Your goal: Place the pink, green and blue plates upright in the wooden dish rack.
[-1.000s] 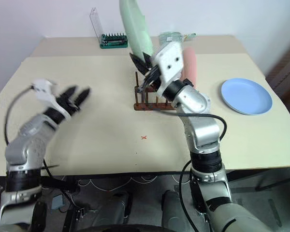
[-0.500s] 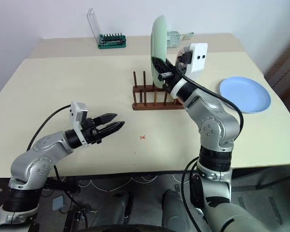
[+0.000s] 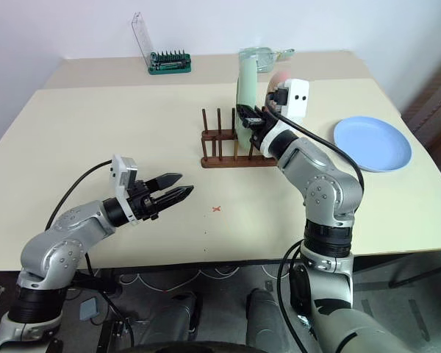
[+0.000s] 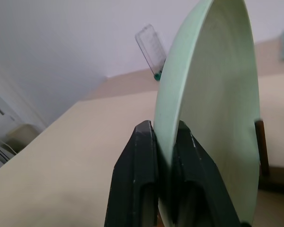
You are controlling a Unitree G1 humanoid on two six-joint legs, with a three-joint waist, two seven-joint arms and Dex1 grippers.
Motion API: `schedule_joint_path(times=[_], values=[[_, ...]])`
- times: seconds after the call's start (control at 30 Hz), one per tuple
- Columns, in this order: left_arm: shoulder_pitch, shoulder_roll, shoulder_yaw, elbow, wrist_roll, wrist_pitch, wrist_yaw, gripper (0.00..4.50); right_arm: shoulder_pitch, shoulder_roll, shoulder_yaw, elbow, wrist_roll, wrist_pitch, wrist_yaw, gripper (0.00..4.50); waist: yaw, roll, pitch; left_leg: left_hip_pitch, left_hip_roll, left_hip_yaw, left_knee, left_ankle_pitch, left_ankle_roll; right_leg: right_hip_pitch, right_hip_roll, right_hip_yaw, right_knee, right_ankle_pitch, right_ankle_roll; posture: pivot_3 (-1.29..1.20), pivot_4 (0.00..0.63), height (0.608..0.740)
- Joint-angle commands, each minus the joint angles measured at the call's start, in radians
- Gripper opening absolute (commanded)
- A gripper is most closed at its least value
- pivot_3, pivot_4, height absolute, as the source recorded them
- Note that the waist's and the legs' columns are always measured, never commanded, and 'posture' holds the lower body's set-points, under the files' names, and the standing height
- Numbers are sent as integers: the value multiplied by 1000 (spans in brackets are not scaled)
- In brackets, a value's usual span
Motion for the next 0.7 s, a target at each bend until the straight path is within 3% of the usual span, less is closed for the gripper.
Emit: schedule_joint_path(times=[0.03, 0.17, 0.4, 0.57, 0.7], values=[[-18, -3, 0, -26, 12, -27, -2, 2950, -30, 3, -5, -22, 28, -10, -8, 1522, 0, 0, 0, 0, 0, 0, 0, 0, 0, 0, 0, 0, 0, 0, 0, 0, 150, 740], [-26, -4, -1, -19, 33, -38, -5, 2950, -32, -7, 9, -33, 21, -18, -8, 3475, 0, 0, 0, 0, 0, 0, 0, 0, 0, 0, 0, 0, 0, 0, 0, 0, 150, 740], [-34, -5, 0, -5, 54, -49, -7, 2950, -36, -85, 71, -91, -8, -24, 39, 3475, 1, 0, 0, 0, 0, 0, 0, 0, 0, 0, 0, 0, 0, 0, 0, 0, 150, 740], [-35, -8, 2, -2, 62, -52, -10, 2950, -42, -224, 132, -185, -46, -53, 130, 3475, 2, 0, 0, -1, 0, 0, 0, 0, 0, 0, 0, 0, -1, 0, 0, 0, 150, 740], [-37, -6, -2, 0, 67, -54, -12, 2950, -36, -353, 87, -288, -31, -131, 252, 3475, 3, 0, 0, -1, 0, 0, 0, 0, 0, 0, 0, 0, -1, 0, 0, 0, 150, 740]])
